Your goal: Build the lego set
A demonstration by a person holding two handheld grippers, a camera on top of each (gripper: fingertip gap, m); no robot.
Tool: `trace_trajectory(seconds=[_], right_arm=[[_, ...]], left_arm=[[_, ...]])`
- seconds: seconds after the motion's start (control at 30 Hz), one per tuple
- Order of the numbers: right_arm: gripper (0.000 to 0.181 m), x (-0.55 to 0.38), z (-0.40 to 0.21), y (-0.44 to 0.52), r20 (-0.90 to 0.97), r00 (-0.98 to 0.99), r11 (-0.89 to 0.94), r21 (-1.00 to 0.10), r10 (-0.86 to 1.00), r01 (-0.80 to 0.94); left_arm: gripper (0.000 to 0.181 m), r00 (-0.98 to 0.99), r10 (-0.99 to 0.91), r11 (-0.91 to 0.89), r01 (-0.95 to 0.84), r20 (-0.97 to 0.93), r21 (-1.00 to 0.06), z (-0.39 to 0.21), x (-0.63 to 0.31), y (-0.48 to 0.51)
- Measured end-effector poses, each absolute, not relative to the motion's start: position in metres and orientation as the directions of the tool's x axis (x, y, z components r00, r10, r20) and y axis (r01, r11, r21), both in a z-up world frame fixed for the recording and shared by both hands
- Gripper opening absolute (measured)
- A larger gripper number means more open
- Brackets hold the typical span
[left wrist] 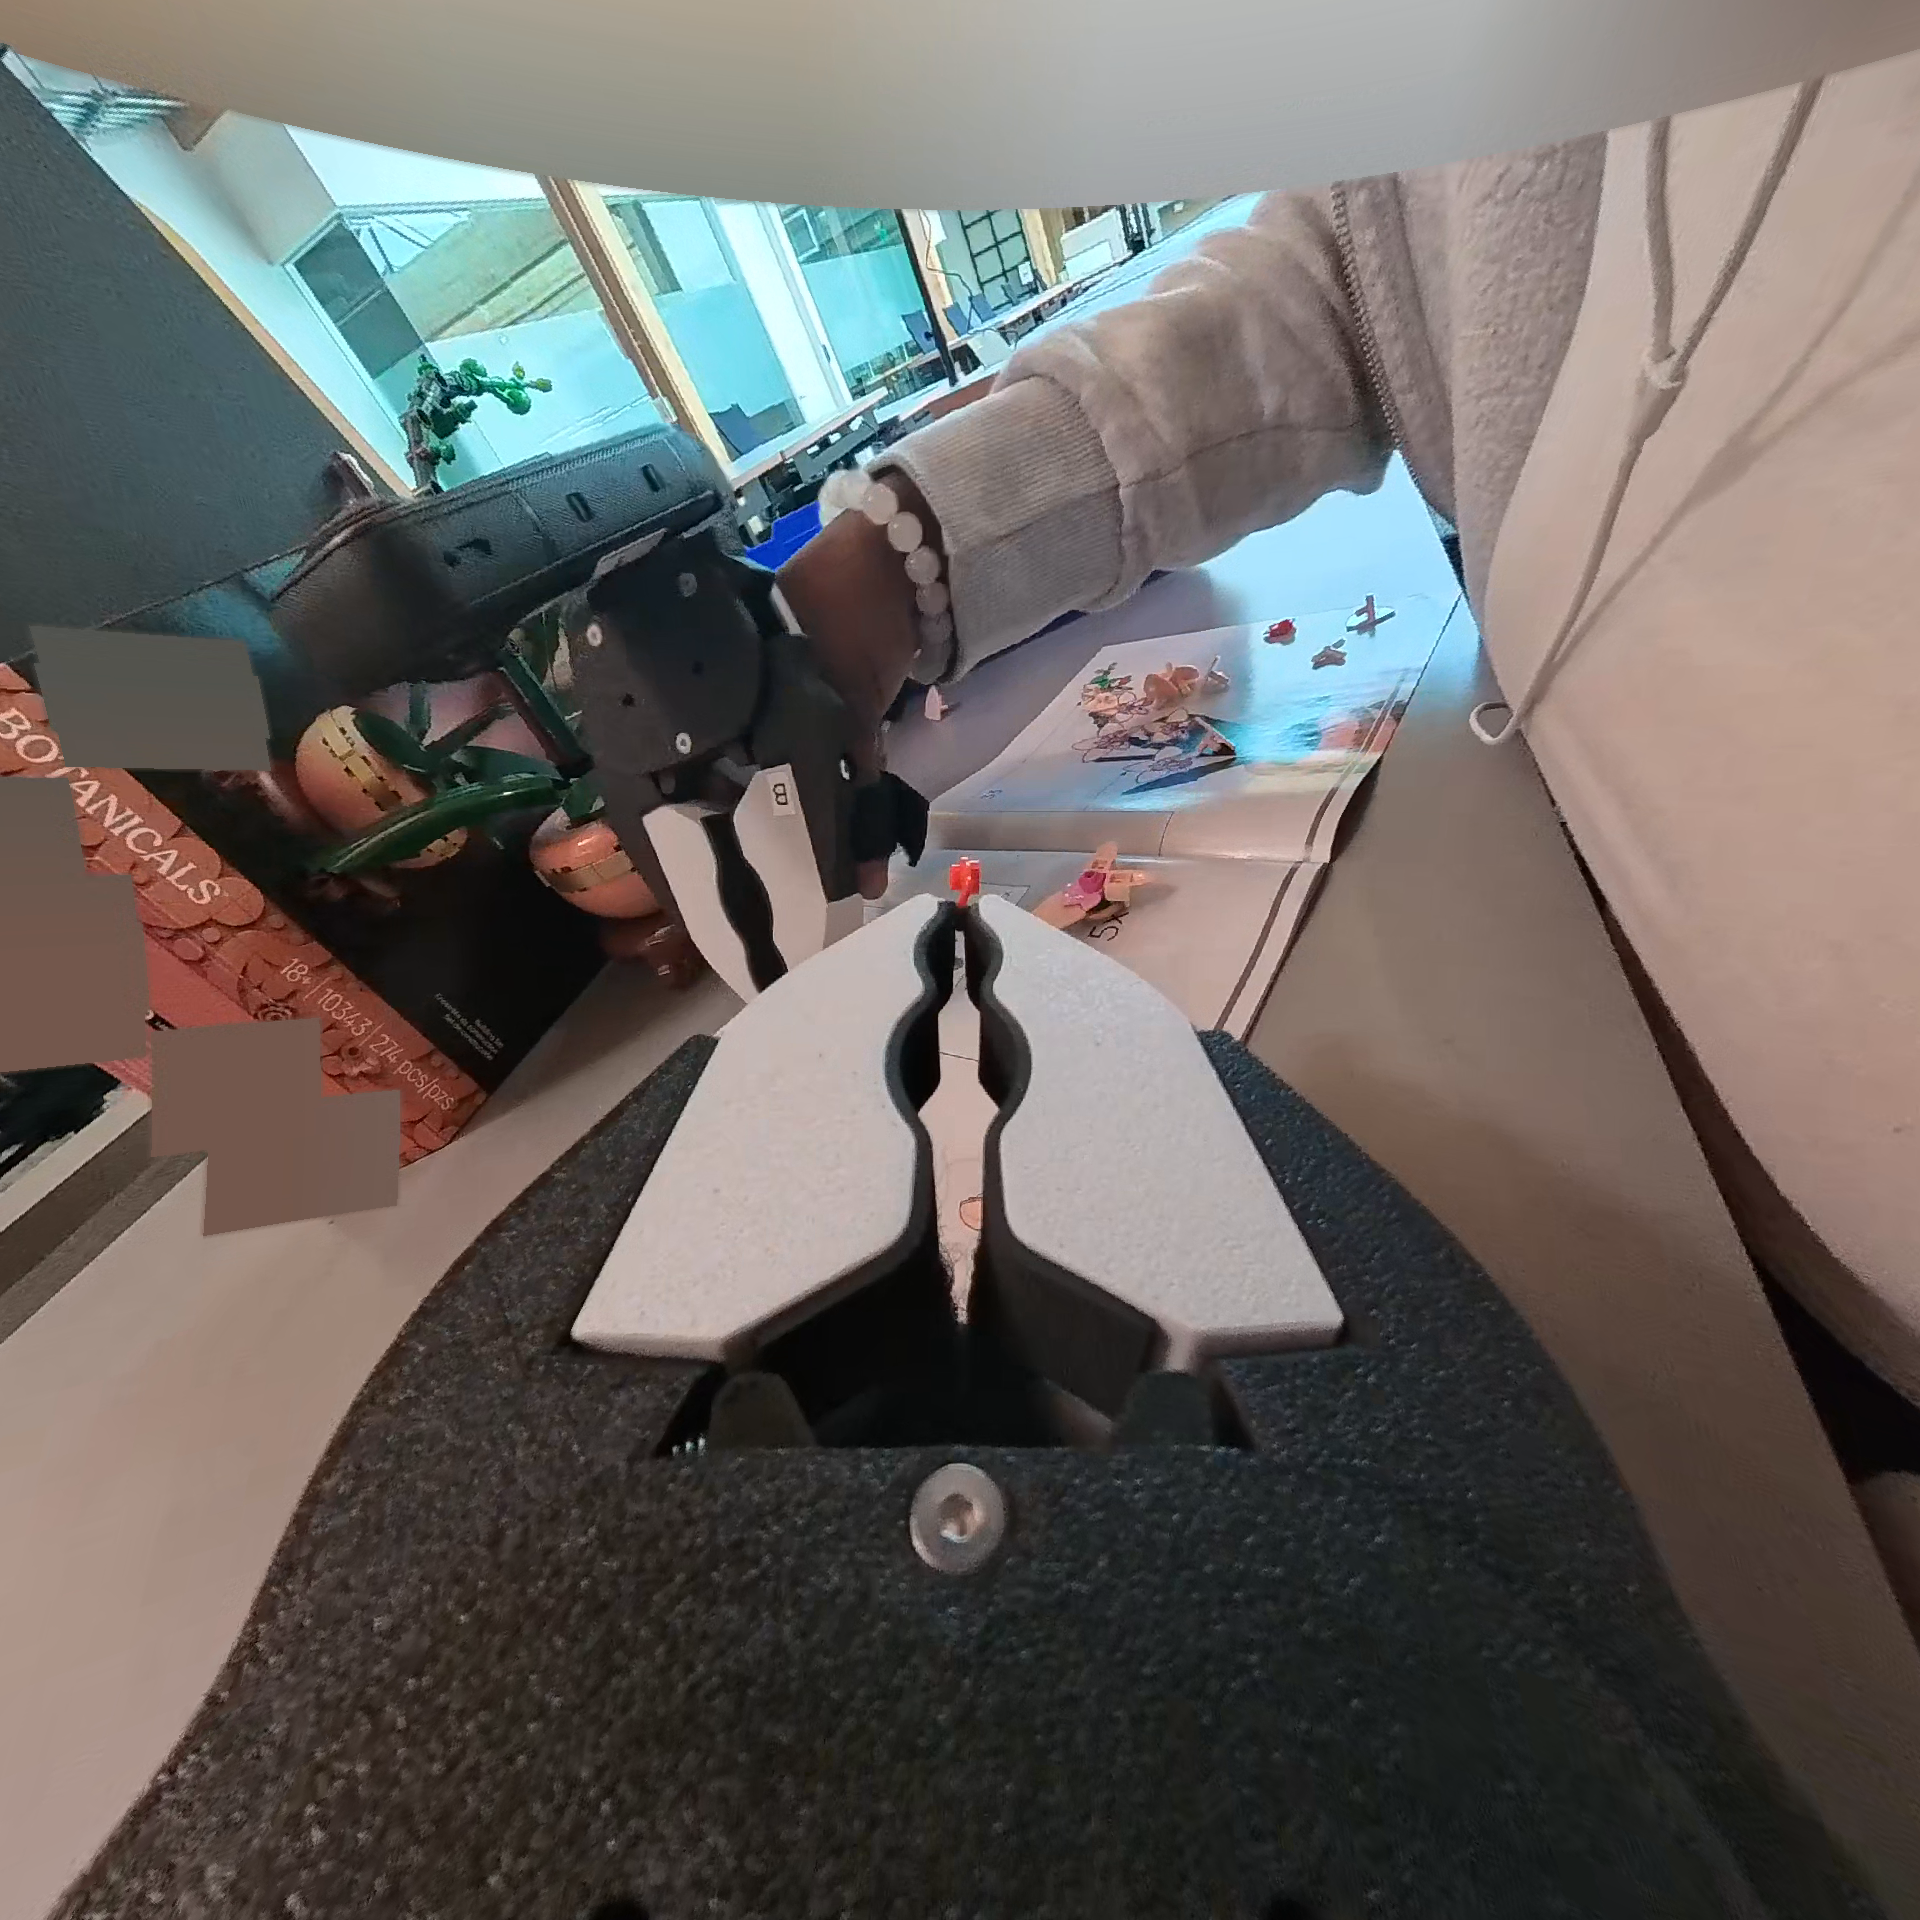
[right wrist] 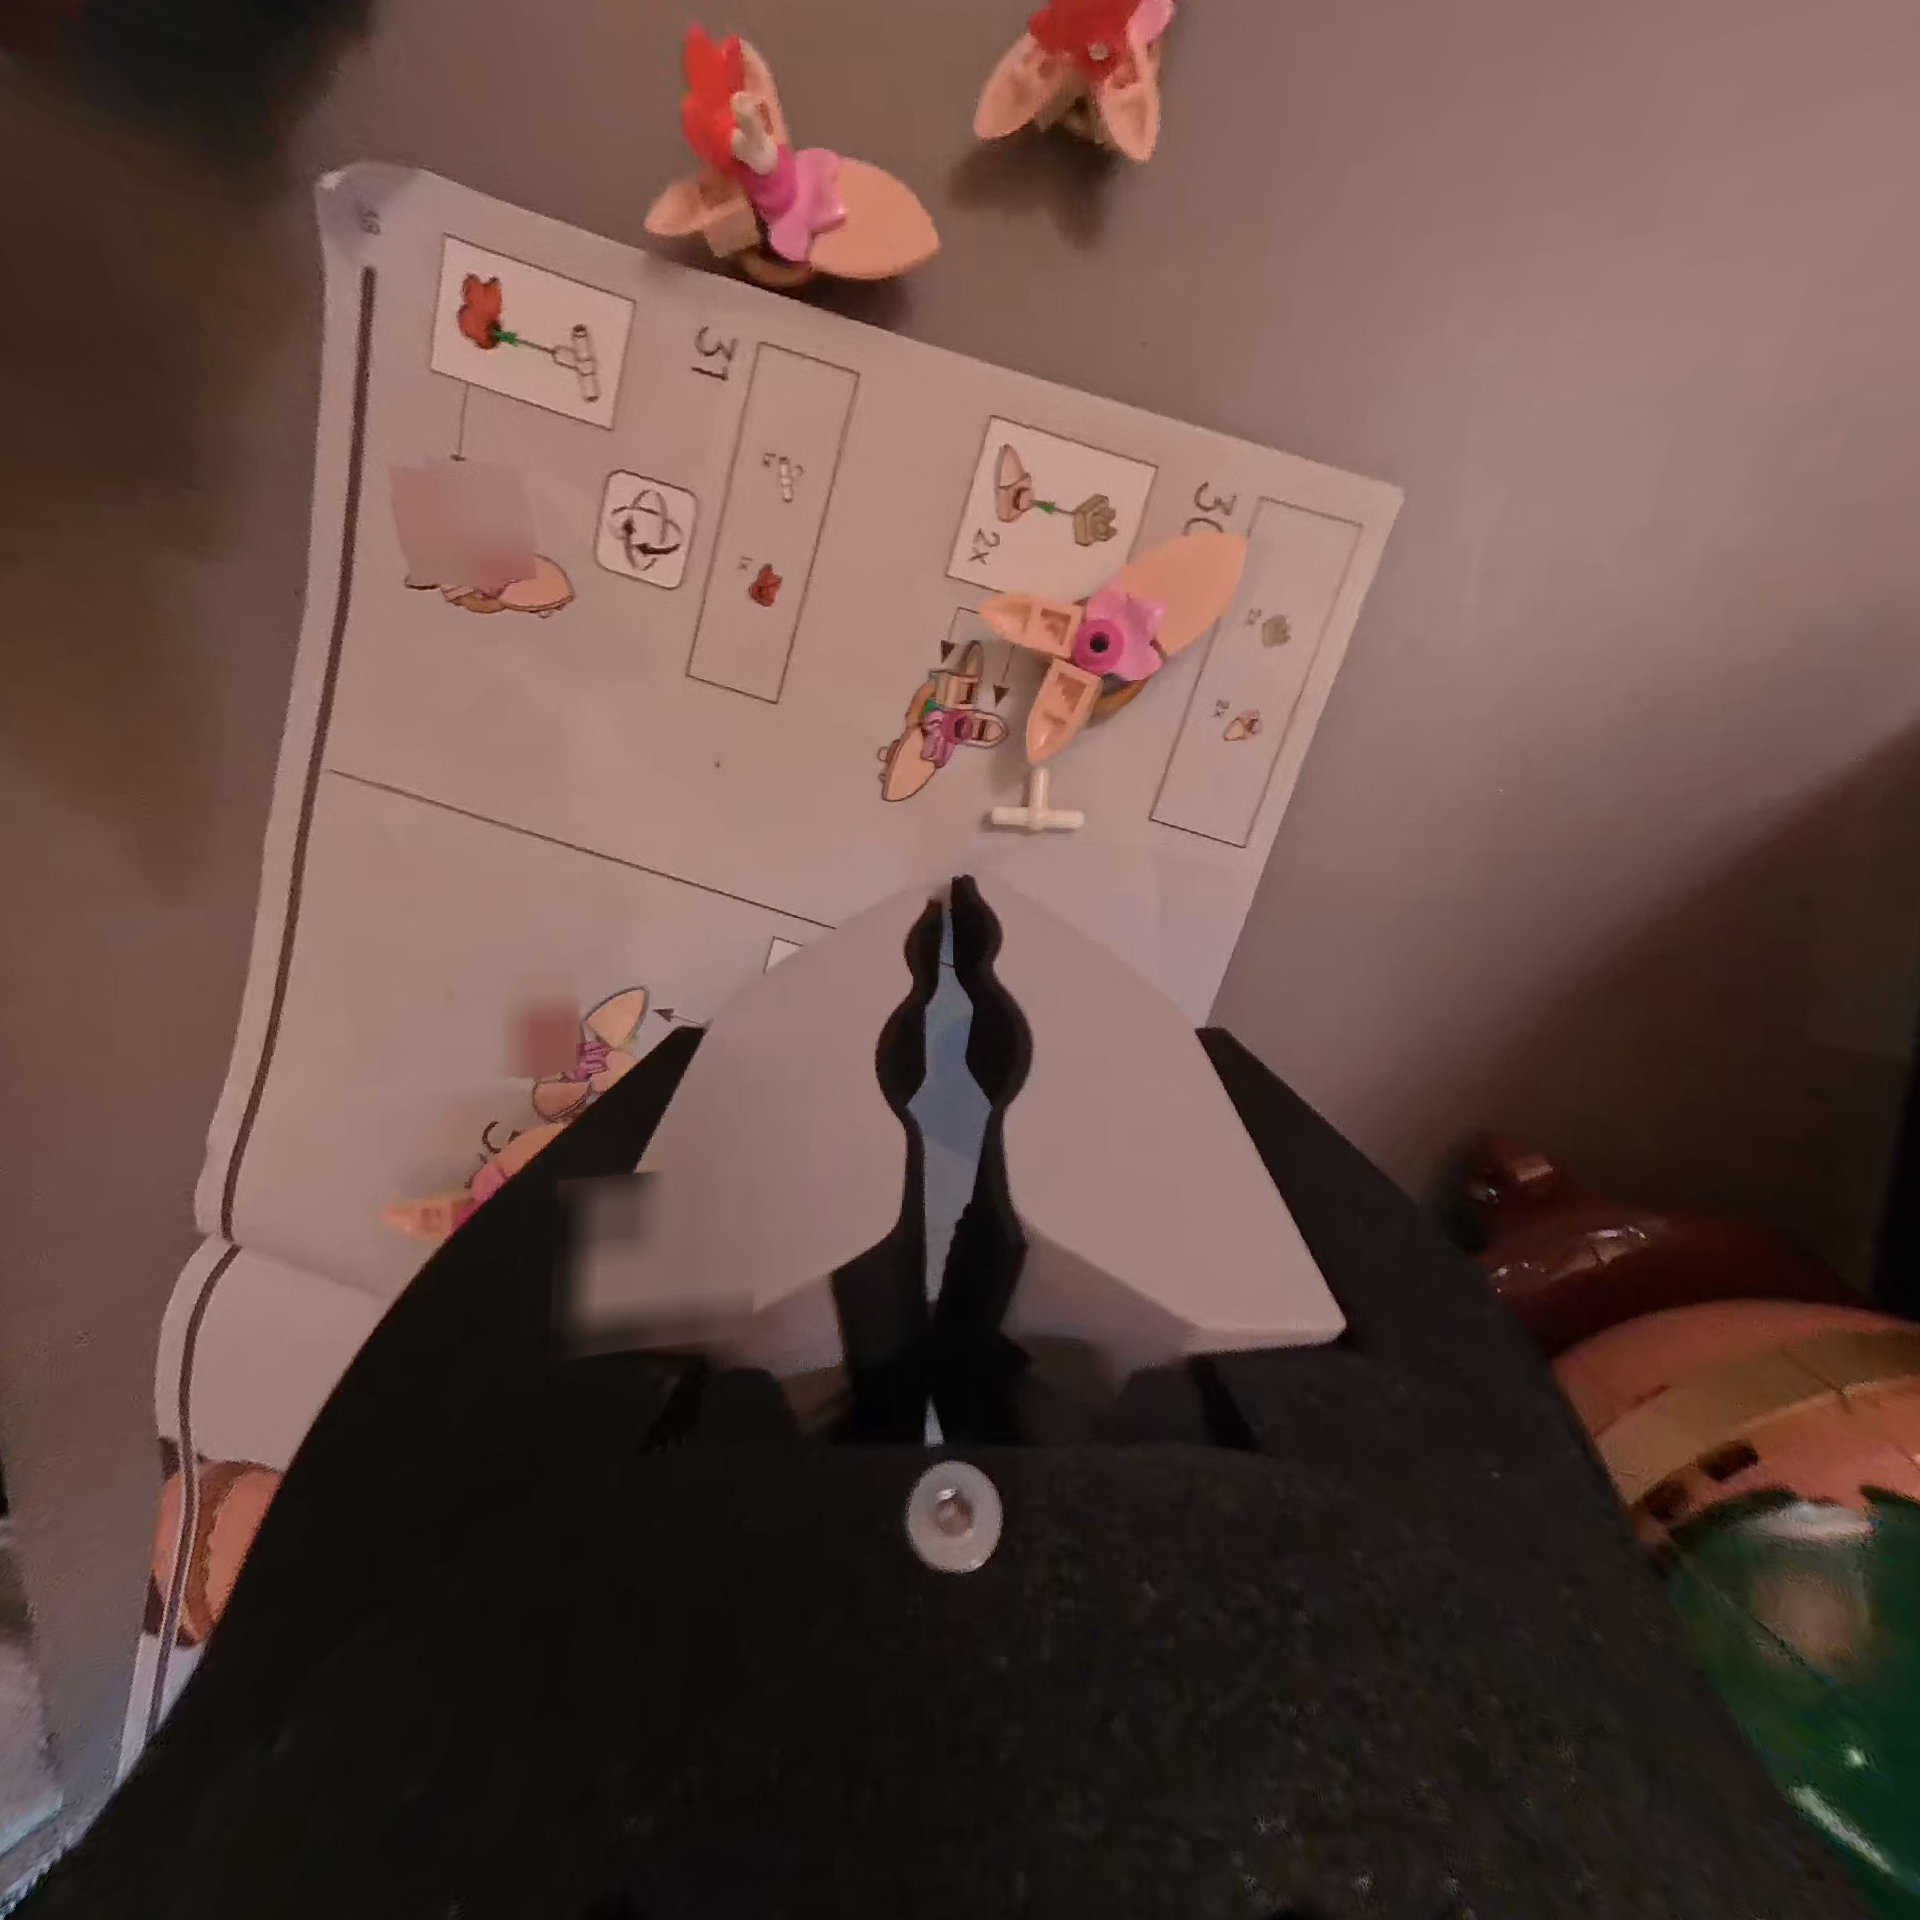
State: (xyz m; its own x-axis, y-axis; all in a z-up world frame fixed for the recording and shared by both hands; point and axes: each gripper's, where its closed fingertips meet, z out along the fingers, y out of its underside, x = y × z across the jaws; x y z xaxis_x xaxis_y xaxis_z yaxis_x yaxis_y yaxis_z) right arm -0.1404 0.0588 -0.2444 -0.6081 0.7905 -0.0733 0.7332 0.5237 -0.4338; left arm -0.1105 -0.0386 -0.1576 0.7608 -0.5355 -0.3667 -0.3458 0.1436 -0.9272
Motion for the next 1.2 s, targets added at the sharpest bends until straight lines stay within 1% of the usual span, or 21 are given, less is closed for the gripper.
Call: trace_trajectory(seconds=[0.07, 0.13, 0.17, 0.2, 0.3, 0.37, 0.43, 0.47, 0.63, 0.8, 0.87, 0.9, 0.97, 1.0, 1.03, 1.1, 1.2], right_arm=[[0.009, -0.139, -0.243, 0.061, -0.079, -0.589, 0.51, -0.418, 0.804, 0.752], [0.013, -0.148, -0.234, 0.062, -0.079, -0.553, 0.457, -0.473, 0.829, 0.753], [0.019, -0.155, -0.23, 0.065, -0.067, -0.524, 0.427, -0.495, 0.849, 0.756], [0.029, -0.158, -0.23, 0.066, -0.069, -0.499, 0.405, -0.494, 0.864, 0.769], [0.034, -0.16, -0.24, 0.06, -0.104, -0.48, 0.386, -0.46, 0.871, 0.8], [0.03, -0.164, -0.242, 0.064, -0.066, -0.469, 0.389, -0.465, 0.881, 0.795], [0.018, -0.164, -0.244, 0.066, -0.058, -0.463, 0.387, -0.464, 0.885, 0.797], [0.015, -0.164, -0.244, 0.065, -0.054, -0.473, 0.396, -0.47, 0.879, 0.789], [0.014, -0.163, -0.242, 0.063, 0.019, -0.536, 0.477, -0.483, 0.844, 0.734], [0.015, -0.145, -0.233, 0.064, 0.068, -0.575, 0.533, -0.475, 0.816, 0.7], [0.015, -0.124, -0.224, 0.064, 0.094, -0.617, 0.586, -0.449, 0.781, 0.674], [0.015, -0.108, -0.221, 0.065, 0.098, -0.647, 0.621, -0.419, 0.756, 0.662], [0.015, -0.073, -0.218, 0.076, 0.088, -0.664, 0.654, -0.308, 0.742, 0.691], [0.015, -0.055, -0.219, 0.082, 0.067, -0.65, 0.643, -0.251, 0.757, 0.723], [0.015, -0.042, -0.219, 0.086, 0.05, -0.616, 0.611, -0.213, 0.786, 0.763], [0.015, -0.029, -0.222, 0.094, 0.049, -0.501, 0.501, -0.173, 0.864, 0.848], [0.015, -0.024, -0.231, 0.093, 0.018, -0.396, 0.393, -0.179, 0.918, 0.902]], left_arm=[[0.001, 0.763, -0.534, 0.145, -0.343, -0.365, -0.928, -0.157, -0.111, -0.039], [0.001, 0.766, -0.532, 0.147, -0.334, -0.359, -0.931, -0.156, -0.112, -0.039], [0.001, 0.767, -0.533, 0.147, -0.332, -0.357, -0.932, -0.156, -0.112, -0.039], [0.001, 0.767, -0.533, 0.147, -0.332, -0.357, -0.932, -0.156, -0.112, -0.039], [0.001, 0.765, -0.534, 0.149, -0.335, -0.361, -0.93, -0.156, -0.111, -0.04], [0.001, 0.764, -0.534, 0.151, -0.335, -0.362, -0.93, -0.156, -0.111, -0.04], [0.001, 0.764, -0.535, 0.152, -0.334, -0.362, -0.93, -0.156, -0.111, -0.041], [0.001, 0.763, -0.535, 0.153, -0.334, -0.362, -0.93, -0.155, -0.111, -0.041], [0.001, 0.764, -0.533, 0.152, -0.335, -0.363, -0.93, -0.156, -0.112, -0.041], [0.001, 0.773, -0.521, 0.153, -0.332, -0.361, -0.931, -0.155, -0.115, -0.041], [0.001, 0.775, -0.519, 0.152, -0.333, -0.362, -0.931, -0.155, -0.115, -0.04], [0.001, 0.775, -0.519, 0.151, -0.333, -0.362, -0.931, -0.155, -0.115, -0.04], [0.001, 0.774, -0.52, 0.15, -0.333, -0.361, -0.931, -0.155, -0.115, -0.04], [0.001, 0.773, -0.523, 0.149, -0.332, -0.359, -0.931, -0.155, -0.114, -0.04], [0.001, 0.772, -0.524, 0.149, -0.332, -0.359, -0.931, -0.155, -0.114, -0.04], [0.001, 0.773, -0.524, 0.149, -0.331, -0.359, -0.932, -0.155, -0.113, -0.039], [0.001, 0.773, -0.526, 0.152, -0.325, -0.355, -0.933, -0.154, -0.112, -0.039]])
